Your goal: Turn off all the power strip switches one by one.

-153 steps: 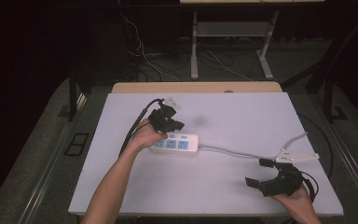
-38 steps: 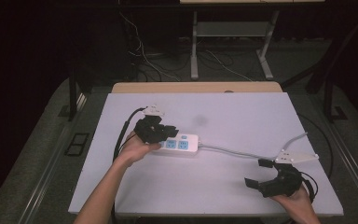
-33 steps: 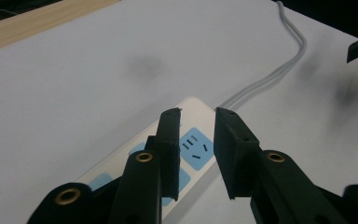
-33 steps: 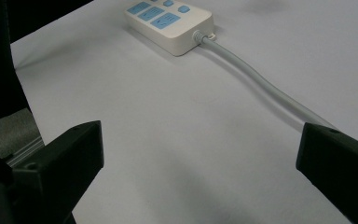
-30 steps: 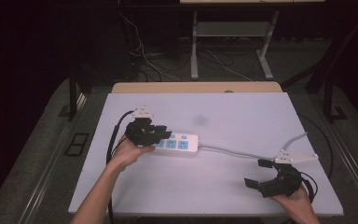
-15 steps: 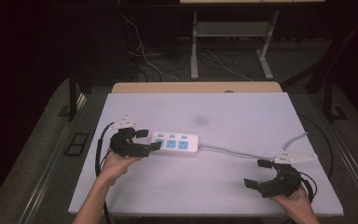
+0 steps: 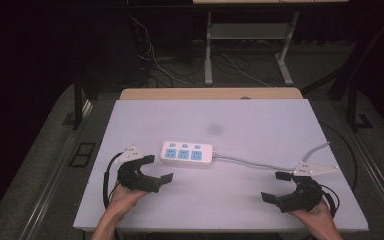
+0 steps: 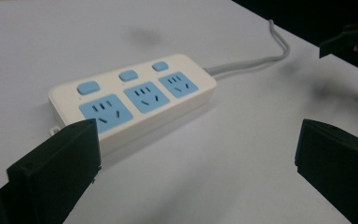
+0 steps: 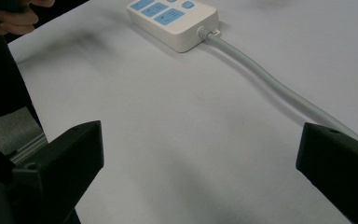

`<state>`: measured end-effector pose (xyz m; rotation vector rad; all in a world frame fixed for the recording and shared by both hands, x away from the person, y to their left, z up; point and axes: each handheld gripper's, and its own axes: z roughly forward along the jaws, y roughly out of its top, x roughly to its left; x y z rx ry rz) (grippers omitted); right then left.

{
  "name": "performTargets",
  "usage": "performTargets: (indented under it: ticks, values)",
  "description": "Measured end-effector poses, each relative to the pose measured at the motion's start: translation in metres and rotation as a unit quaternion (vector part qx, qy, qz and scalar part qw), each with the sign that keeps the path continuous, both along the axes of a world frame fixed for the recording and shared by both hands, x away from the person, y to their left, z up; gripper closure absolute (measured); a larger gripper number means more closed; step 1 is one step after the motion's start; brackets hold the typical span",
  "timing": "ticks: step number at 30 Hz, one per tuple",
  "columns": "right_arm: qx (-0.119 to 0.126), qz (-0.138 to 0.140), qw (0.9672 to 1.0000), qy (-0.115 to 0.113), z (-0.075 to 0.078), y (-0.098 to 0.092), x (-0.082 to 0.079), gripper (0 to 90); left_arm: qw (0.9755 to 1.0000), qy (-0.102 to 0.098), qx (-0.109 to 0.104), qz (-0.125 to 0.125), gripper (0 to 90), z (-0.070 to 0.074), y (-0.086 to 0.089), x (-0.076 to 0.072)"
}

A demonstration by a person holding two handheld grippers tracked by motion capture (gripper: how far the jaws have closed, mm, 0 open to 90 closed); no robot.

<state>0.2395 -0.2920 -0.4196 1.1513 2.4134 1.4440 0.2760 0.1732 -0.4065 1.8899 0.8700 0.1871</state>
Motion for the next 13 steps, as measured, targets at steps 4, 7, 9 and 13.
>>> performTargets:
  ticks: [4,7,9,13]
  values:
    - [-0.001,0.002,1.0000,0.002,-0.001,0.000,-0.001,0.5,1.0000,-0.001,0.004,-0.009,0.0,-0.007,-0.002,-0.008]
    - [-0.002,0.004,1.0000,0.003,-0.001,0.000,-0.001,0.5,0.9999,-0.005,0.002,-0.010,0.0,-0.010,-0.002,-0.013]
    - [-0.002,0.004,1.0000,0.005,-0.001,0.001,-0.001,0.5,0.9999,-0.007,0.002,-0.014,0.0,-0.013,-0.002,-0.015]
    - [-0.004,0.005,1.0000,0.006,-0.001,0.000,-0.002,0.5,0.9998,-0.005,0.008,-0.018,0.0,-0.018,-0.003,-0.018]
